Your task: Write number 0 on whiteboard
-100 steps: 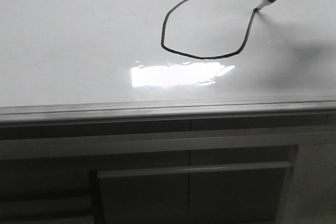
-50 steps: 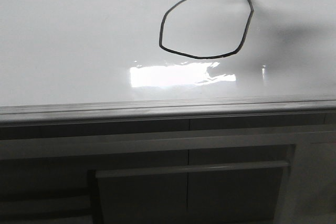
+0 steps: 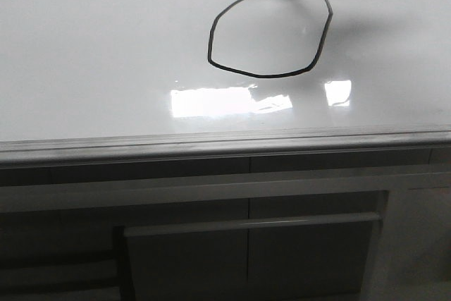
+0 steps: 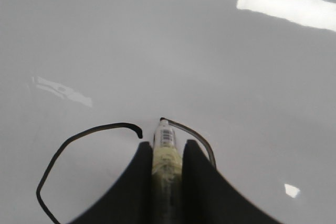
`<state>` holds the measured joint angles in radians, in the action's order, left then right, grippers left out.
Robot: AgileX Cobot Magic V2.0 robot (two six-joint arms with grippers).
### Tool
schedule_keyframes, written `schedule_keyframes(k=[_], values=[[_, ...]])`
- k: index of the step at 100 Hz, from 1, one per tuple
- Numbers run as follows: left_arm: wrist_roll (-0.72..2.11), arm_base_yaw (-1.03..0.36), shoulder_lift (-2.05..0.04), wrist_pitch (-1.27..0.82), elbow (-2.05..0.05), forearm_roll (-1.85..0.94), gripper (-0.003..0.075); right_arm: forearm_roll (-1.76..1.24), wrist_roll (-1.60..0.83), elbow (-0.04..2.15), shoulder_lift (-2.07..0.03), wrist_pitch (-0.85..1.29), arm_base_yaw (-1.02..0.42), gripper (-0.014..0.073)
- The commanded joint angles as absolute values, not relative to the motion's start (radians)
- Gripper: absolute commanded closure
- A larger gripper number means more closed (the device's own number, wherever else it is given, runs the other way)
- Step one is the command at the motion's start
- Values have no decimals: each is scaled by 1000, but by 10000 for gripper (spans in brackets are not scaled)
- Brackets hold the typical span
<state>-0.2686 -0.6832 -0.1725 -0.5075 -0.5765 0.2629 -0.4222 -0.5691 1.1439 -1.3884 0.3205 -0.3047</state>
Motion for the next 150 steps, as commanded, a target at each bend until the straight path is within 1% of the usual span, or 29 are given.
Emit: schedule_keyframes(k=[1,30,79,110,121,141,150], values=[[-278,-680,-185,-429,-600,265,740,-404,-568,1157,-1422,322,-315,639],[-278,-680,-185,-429,-600,265,740,-405,-568,1162,-1457,346,-370,639],[-278,-680,-185,-427,-600,265,740,-404,-568,1162,-1466,454,-381,639],[-278,-680,-185,-419,-600,265,740,-394,-568,1169,-1435,449,-391,641],[-278,-680,-185,-417,-600,260,740,-394,-584,1232,-1371,501,-391,643],[-269,-682,-202,-399,-600,165,739,-394,-591,1463,-1245,709,-391,643],[-168,-682,-256,-415,-615,95,720,-396,-605,1498,-1191,757,-391,643]])
